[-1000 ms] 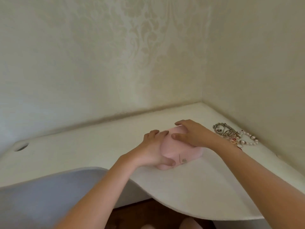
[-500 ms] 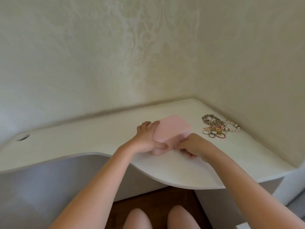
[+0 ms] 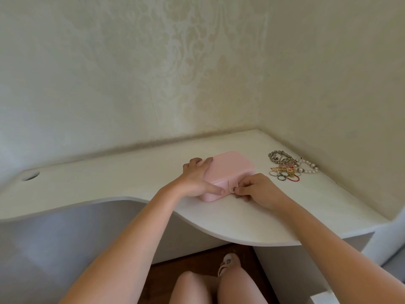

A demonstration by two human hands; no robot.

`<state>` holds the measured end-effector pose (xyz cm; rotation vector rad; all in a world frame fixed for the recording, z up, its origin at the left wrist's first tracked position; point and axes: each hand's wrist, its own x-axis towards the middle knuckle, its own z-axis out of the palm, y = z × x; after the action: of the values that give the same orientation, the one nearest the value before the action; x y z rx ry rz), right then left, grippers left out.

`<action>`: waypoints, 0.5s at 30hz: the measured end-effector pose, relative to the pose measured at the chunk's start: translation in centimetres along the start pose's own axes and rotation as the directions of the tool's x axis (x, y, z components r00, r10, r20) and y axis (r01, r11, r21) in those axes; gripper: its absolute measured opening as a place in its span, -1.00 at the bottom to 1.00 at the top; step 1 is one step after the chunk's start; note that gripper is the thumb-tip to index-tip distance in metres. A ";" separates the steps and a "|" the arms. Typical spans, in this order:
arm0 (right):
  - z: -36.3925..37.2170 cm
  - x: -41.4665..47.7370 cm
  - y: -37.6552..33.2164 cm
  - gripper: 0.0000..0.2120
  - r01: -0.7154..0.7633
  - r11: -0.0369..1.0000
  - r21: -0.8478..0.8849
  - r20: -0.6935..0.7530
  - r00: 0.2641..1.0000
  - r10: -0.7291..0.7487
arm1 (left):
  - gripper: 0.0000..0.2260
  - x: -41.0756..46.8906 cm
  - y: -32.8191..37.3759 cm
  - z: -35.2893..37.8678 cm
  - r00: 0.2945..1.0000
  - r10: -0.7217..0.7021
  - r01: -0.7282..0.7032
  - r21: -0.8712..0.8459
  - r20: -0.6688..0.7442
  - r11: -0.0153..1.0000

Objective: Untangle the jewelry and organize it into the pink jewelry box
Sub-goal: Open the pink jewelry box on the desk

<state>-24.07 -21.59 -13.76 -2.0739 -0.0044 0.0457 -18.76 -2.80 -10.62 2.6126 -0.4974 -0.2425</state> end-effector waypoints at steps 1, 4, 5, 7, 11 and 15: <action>0.0 0.0 -0.1 -0.79 0.004 0.999 0.038 0.014 1.000 -0.005 | -0.08 0.0 0.1 0.0 1.000 -0.005 0.005 0.001 0.003 1.000; 0.2 -0.4 -0.8 -0.77 0.025 0.968 0.249 0.087 0.995 -0.048 | -0.06 0.2 0.1 0.3 1.000 -0.010 0.010 -0.004 -0.008 1.000; 0.3 -0.5 -0.9 -0.75 0.035 0.956 0.292 0.092 0.994 -0.065 | -0.06 0.2 0.1 0.3 1.000 -0.008 0.008 -0.007 -0.010 1.000; 0.2 -0.7 -1.0 -0.75 0.066 0.939 0.338 0.099 0.989 -0.105 | -0.07 0.3 0.1 0.2 1.000 -0.002 0.002 -0.005 -0.013 1.000; -1.1 0.3 -0.7 -0.69 0.089 0.813 0.576 0.154 0.965 -0.214 | -0.23 0.6 0.4 -1.9 1.000 -0.003 0.004 -0.157 0.007 0.988; -4.0 2.5 -1.9 -0.52 0.115 0.715 0.690 0.166 0.936 -0.310 | -0.44 1.7 0.0 -5.5 0.998 0.033 -0.016 -0.308 0.052 0.951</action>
<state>-21.36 -24.11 -10.24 -1.3043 -0.3549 0.1648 -15.76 -1.19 -5.92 2.3000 -0.4696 -0.3565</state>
